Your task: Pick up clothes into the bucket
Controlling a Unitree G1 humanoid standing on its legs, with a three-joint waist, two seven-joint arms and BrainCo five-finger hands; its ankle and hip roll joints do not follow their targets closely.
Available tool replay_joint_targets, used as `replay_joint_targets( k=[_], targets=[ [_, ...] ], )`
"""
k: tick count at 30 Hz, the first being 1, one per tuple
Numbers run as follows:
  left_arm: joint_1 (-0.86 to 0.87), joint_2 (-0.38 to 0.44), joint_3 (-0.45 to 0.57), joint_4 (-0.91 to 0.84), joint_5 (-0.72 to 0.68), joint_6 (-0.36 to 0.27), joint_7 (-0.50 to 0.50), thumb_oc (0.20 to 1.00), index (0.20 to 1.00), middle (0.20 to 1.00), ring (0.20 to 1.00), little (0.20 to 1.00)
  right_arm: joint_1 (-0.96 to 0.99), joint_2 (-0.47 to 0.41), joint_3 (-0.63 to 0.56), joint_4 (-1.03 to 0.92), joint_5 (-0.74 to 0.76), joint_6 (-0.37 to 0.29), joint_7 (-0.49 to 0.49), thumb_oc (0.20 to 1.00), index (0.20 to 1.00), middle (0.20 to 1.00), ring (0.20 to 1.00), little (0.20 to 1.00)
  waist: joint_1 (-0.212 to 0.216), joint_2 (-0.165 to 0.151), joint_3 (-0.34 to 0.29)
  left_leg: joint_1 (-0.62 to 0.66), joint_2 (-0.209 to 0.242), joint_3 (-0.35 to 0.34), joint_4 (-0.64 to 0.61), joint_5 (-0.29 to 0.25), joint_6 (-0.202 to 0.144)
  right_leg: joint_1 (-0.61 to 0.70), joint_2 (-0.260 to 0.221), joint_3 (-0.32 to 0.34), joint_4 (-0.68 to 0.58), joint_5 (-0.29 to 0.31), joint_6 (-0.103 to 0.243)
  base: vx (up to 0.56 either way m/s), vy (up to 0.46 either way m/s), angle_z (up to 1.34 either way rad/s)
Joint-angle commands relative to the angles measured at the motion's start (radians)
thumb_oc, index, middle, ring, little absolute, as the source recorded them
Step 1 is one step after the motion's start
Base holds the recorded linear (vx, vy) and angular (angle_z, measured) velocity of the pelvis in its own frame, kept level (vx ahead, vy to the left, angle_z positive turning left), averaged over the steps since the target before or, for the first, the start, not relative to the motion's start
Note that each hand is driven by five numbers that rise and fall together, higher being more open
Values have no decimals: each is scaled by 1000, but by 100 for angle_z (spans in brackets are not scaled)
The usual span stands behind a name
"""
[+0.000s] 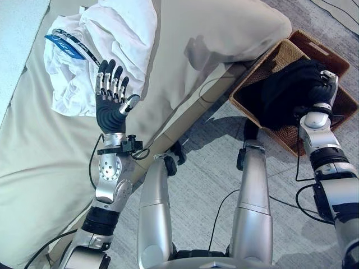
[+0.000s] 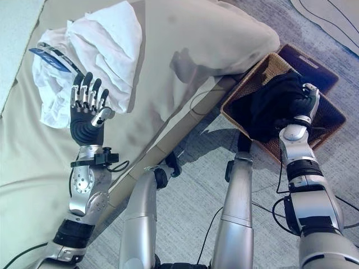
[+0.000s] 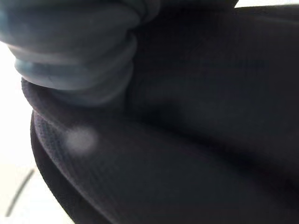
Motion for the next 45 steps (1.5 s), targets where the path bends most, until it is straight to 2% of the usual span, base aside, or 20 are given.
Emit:
replay_joint_targets(
  k=[1, 2, 7, 13, 15, 16, 18, 19, 20, 21, 25, 26, 29, 31, 32, 37, 40, 42, 44, 45],
  targets=[
    [32, -8, 3, -56, 0, -64, 14, 1000, 1000, 1000, 1000, 1000, 55, -36, 45, 22, -60, -7, 1, 859, 859, 859, 859, 859, -20, 20, -119, -24, -42, 38, 132, -147, 77, 1, -8, -4, 50, -31, -3, 0, 0, 0],
    [32, -8, 3, -57, 0, -64, 14, 1000, 1000, 1000, 1000, 1000, 54, -36, 46, 23, -60, -7, 1, 1000, 1000, 1000, 1000, 1000, -21, 20, -119, -23, -42, 38, 131, -147, 77, 1, -8, -4, 49, -30, -3, 0, 0, 0],
    [10, -17, -8, -43, -5, -64, 17, 1000, 1000, 1000, 1000, 1000, 51, -9, 55, 104, -70, 16, 7, 1000, 1000, 1000, 1000, 1000, -25, 9, -124, 7, -51, 39, 80, -125, 72, 47, -20, -27, -16, -6, 4, -7, -14, 8],
    [-13, -11, 3, -13, 12, -66, 20, 1000, 1000, 1000, 1000, 1000, 80, 19, 47, 157, -55, 20, 24, 1000, 1000, 1000, 1000, 1000, -29, -10, -138, 97, -62, 33, -48, -76, 54, 153, -41, -67, -157, 52, 29, -6, -17, 8],
    [-10, -12, 6, 4, 10, -69, 15, 1000, 1000, 1000, 1000, 1000, 112, 38, 33, 160, -38, 17, 33, 1000, 1000, 1000, 1000, 1000, -29, -19, -148, 141, -64, 22, -107, -47, 47, 211, -50, -94, -221, 79, 37, -29, -54, 7],
    [-10, -11, 7, 10, 10, -70, 11, 1000, 1000, 1000, 1000, 1000, 127, 46, 28, 159, -34, 15, 38, 1000, 1000, 1000, 1000, 1000, -34, -29, -150, 152, -68, 28, -135, -11, 52, 235, -58, -107, -263, 117, 32, -57, -88, 8],
    [-7, -9, 9, 15, 10, -70, 9, 1000, 1000, 1000, 1000, 1000, 149, 56, 18, 160, -22, 12, 46, 1000, 1000, 1000, 1000, 1000, -35, -35, -151, 184, -71, 17, -172, 7, 47, 275, -61, -125, -297, 131, 35, -5, -111, 18],
    [2, -3, 11, 50, 9, -58, -16, 1000, 1000, 1000, 1000, 1000, 199, 80, 15, 180, 15, 8, 108, 1000, 1000, 1000, 1000, 1000, -34, -57, -162, 254, -72, -14, -249, 40, 33, 376, -64, -169, -374, 152, 38, 42, -124, 22],
    [2, -3, 11, 51, 9, -58, -16, 1000, 1000, 1000, 1000, 1000, 199, 80, 15, 180, 16, 8, 109, 1000, 1000, 1000, 1000, 1000, -36, -56, -159, 259, -73, -15, -254, 43, 32, 383, -64, -172, -378, 153, 38, 98, -231, 37],
    [12, 11, 9, 111, 31, -45, -25, 1000, 1000, 1000, 1000, 1000, 220, 88, 18, 205, 23, 12, 136, 1000, 1000, 1000, 1000, 1000, -29, -73, -169, 314, -69, -39, -305, 68, 21, 455, -64, -208, -427, 165, 40, 48, -107, 39],
    [51, 21, 30, 147, 49, -32, -28, 1000, 1000, 1000, 1000, 1000, 269, 110, -14, 181, 55, -6, 139, 1000, 1000, 1000, 1000, 1000, -26, -98, -173, 405, -65, -73, -380, 98, 10, 576, -55, -263, -497, 178, 42, 92, -138, 26],
    [83, 29, 41, 170, 69, -21, -34, 1000, 1000, 1000, 1000, 1000, 305, 129, -25, 148, 64, -19, 141, 1000, 1000, 1000, 1000, 1000, -20, -117, -185, 454, -61, -92, -421, 115, 5, 642, -46, -289, -532, 180, 43, 110, -146, 18],
    [115, 34, 61, 179, 82, -13, -33, 1000, 1000, 1000, 1000, 1000, 349, 154, -40, 53, 80, -41, 133, 1000, 1000, 1000, 1000, 1000, -21, -133, -185, 506, -55, -109, -459, 132, 0, 704, -39, -314, -559, 184, 43, 95, -119, 24],
    [156, 32, 86, 203, 106, -4, -29, 1000, 1000, 1000, 1000, 1000, 446, 203, -66, -131, 116, -87, 142, 1000, 1000, 1000, 1000, 1000, -22, -154, -195, 577, -45, -128, -515, 152, -7, 779, -21, -338, -589, 180, 42, 87, -81, 11],
    [157, 33, 85, 203, 107, -4, -28, 1000, 1000, 1000, 1000, 1000, 447, 204, -67, -134, 115, -86, 142, 1000, 1000, 1000, 1000, 1000, -23, -156, -196, 576, -48, -129, -520, 159, -6, 779, -23, -340, -594, 185, 42, 93, -79, 18],
    [210, 26, 106, 236, 180, 18, -8, 1000, 1000, 1000, 1000, 1000, 600, 308, -90, -418, 177, -161, 198, 1000, 1000, 1000, 1000, 1000, -6, -173, -215, 706, -33, -160, -575, 163, -8, 933, -9, -398, -627, 165, 43, 94, -42, 19],
    [206, 33, 97, 267, 224, 27, 2, 1000, 1000, 1000, 1000, 1000, 619, 339, -69, -479, 191, -171, 220, 1000, 1000, 1000, 1000, 1000, 1, -178, -232, 747, -39, -168, -617, 181, -10, 979, -14, -422, -648, 167, 47, 91, -2, 25],
    [195, 43, 82, 299, 296, 46, 23, 1000, 1000, 1000, 1000, 1000, 631, 366, -49, -518, 217, -179, 242, 1000, 1000, 1000, 1000, 1000, 13, -177, -251, 788, -45, -175, -656, 191, -11, 1018, -16, -446, -664, 165, 52, 94, 29, 19],
    [171, 66, 52, 340, 449, 79, 65, 1000, 1000, 1000, 1000, 1000, 648, 402, -18, -582, 252, -189, 280, 1000, 1000, 1000, 1000, 1000, 27, -178, -277, 826, -54, -189, -707, 213, -16, 1063, -21, -484, -680, 163, 58, 110, 52, 19],
    [172, 66, 51, 340, 453, 80, 68, 1000, 1000, 1000, 1000, 1000, 650, 403, -18, -583, 252, -189, 280, 1000, 1000, 1000, 1000, 1000, 25, -178, -275, 831, -55, -191, -712, 215, -16, 1068, -21, -487, -682, 163, 58, 119, 78, 33]
  ],
)
